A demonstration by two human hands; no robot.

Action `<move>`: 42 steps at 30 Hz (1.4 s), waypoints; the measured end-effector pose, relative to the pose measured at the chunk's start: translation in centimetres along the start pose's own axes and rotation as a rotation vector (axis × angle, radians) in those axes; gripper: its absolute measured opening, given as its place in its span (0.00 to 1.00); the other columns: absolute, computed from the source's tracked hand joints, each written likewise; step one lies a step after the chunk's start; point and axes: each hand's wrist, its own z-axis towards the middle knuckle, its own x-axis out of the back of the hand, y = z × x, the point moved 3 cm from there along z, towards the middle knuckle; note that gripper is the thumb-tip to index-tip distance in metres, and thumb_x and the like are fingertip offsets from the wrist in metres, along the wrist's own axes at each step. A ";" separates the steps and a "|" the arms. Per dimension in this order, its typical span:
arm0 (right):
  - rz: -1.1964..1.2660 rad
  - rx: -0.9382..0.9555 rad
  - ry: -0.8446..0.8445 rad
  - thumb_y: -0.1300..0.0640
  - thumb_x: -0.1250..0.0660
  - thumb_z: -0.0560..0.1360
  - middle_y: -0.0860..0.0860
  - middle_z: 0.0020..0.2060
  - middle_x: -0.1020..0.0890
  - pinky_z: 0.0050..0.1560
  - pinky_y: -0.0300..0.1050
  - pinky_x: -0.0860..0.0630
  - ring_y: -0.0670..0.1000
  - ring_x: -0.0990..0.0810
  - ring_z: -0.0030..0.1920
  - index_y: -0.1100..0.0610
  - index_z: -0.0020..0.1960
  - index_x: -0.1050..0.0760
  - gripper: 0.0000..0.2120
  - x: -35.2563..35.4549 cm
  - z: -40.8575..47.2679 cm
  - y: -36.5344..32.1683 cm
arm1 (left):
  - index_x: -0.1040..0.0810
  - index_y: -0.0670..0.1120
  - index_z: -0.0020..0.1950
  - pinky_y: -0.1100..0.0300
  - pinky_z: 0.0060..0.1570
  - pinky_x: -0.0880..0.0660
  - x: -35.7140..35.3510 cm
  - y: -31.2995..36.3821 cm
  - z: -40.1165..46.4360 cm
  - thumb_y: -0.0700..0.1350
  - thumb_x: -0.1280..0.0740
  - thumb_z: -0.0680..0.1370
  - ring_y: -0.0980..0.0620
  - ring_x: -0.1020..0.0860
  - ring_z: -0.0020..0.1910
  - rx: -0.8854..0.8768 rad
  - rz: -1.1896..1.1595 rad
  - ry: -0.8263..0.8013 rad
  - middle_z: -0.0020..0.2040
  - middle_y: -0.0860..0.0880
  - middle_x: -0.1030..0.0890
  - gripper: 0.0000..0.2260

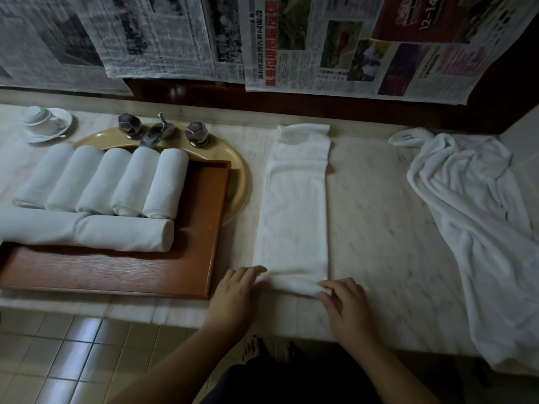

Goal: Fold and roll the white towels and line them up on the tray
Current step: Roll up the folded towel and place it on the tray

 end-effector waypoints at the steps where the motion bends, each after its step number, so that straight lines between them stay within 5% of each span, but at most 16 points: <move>1: 0.015 -0.032 -0.008 0.50 0.29 0.80 0.41 0.49 0.23 0.52 0.45 0.25 0.47 0.23 0.48 0.46 0.56 0.17 0.06 -0.1 0.2 0.2 | 0.23 0.54 0.67 0.57 0.50 0.27 0.1 0.1 0.3 0.52 0.40 0.85 0.53 0.27 0.54 0.061 -0.046 0.008 0.60 0.54 0.19 0.12; 5: 0.029 -0.147 -0.087 0.52 0.31 0.81 0.43 0.48 0.23 0.55 0.48 0.25 0.52 0.22 0.52 0.47 0.55 0.19 0.05 -0.5 1.4 0.5 | 0.24 0.58 0.63 0.52 0.51 0.27 -0.4 0.6 1.3 0.52 0.38 0.86 0.50 0.29 0.54 0.258 -0.114 0.010 0.57 0.52 0.20 0.07; 10: -0.078 -0.322 -0.215 0.47 0.34 0.81 0.51 0.51 0.25 0.56 0.51 0.26 0.57 0.24 0.56 0.49 0.55 0.23 0.07 -0.1 3.6 -0.8 | 0.32 0.62 0.69 0.54 0.55 0.32 -0.3 1.8 2.6 0.50 0.34 0.83 0.49 0.32 0.57 0.379 -0.162 0.078 0.58 0.52 0.27 0.16; 13: -0.123 -0.117 -0.090 0.54 0.30 0.78 0.49 0.50 0.27 0.50 0.49 0.27 0.53 0.26 0.51 0.45 0.56 0.22 0.08 1.1 4.0 -2.4 | 0.19 0.57 0.58 0.50 0.48 0.28 -0.4 2.4 3.2 0.41 0.30 0.77 0.44 0.29 0.55 0.194 0.047 0.066 0.59 0.48 0.27 0.13; 17: -0.320 0.345 -0.115 0.59 0.41 0.70 0.48 0.45 0.23 0.40 0.47 0.26 0.55 0.22 0.44 0.49 0.55 0.14 0.21 0.2 2.8 -3.7 | 0.14 0.50 0.47 0.52 0.42 0.28 -0.7 2.7 3.0 0.36 0.28 0.70 0.44 0.26 0.52 -0.128 0.251 0.064 0.56 0.48 0.22 0.11; 21: -0.308 0.329 -0.093 0.57 0.39 0.72 0.48 0.50 0.20 0.44 0.49 0.22 0.53 0.21 0.50 0.53 0.62 0.16 0.21 0.0 1.4 -3.6 | 0.16 0.48 0.56 0.53 0.46 0.27 -0.5 2.3 2.0 0.43 0.33 0.73 0.46 0.24 0.52 -0.266 0.268 0.012 0.54 0.52 0.20 0.14; 26: -0.213 0.315 -0.096 0.55 0.32 0.75 0.45 0.50 0.21 0.45 0.51 0.21 0.52 0.22 0.48 0.50 0.60 0.18 0.14 -0.1 2.5 -2.4 | 0.17 0.52 0.62 0.53 0.46 0.26 -0.2 0.9 2.4 0.46 0.25 0.76 0.47 0.22 0.55 -0.278 0.233 0.005 0.57 0.53 0.18 0.14; 32: -0.075 0.232 -0.185 0.49 0.34 0.78 0.41 0.51 0.21 0.50 0.50 0.22 0.49 0.21 0.50 0.47 0.57 0.20 0.10 0.7 1.1 -1.4 | 0.17 0.60 0.64 0.56 0.49 0.23 0.3 1.0 0.5 0.58 0.39 0.82 0.54 0.25 0.52 -0.086 0.061 -0.053 0.57 0.59 0.17 0.16; 37: 0.137 0.029 -0.184 0.54 0.23 0.75 0.36 0.50 0.21 0.53 0.36 0.26 0.41 0.22 0.51 0.45 0.52 0.19 0.08 1.5 -1.1 -0.2 | 0.17 0.65 0.55 0.59 0.52 0.21 0.5 1.5 -2.5 0.61 0.27 0.77 0.60 0.25 0.51 0.373 -0.340 -0.075 0.51 0.59 0.23 0.08; 42: 0.199 -0.070 -0.149 0.56 0.23 0.76 0.44 0.43 0.23 0.52 0.42 0.24 0.43 0.22 0.47 0.43 0.48 0.15 0.07 0.6 0.4 0.9 | 0.14 0.62 0.52 0.54 0.54 0.22 -0.8 0.4 -1.2 0.64 0.30 0.77 0.59 0.26 0.52 0.392 -0.318 -0.009 0.50 0.61 0.24 0.10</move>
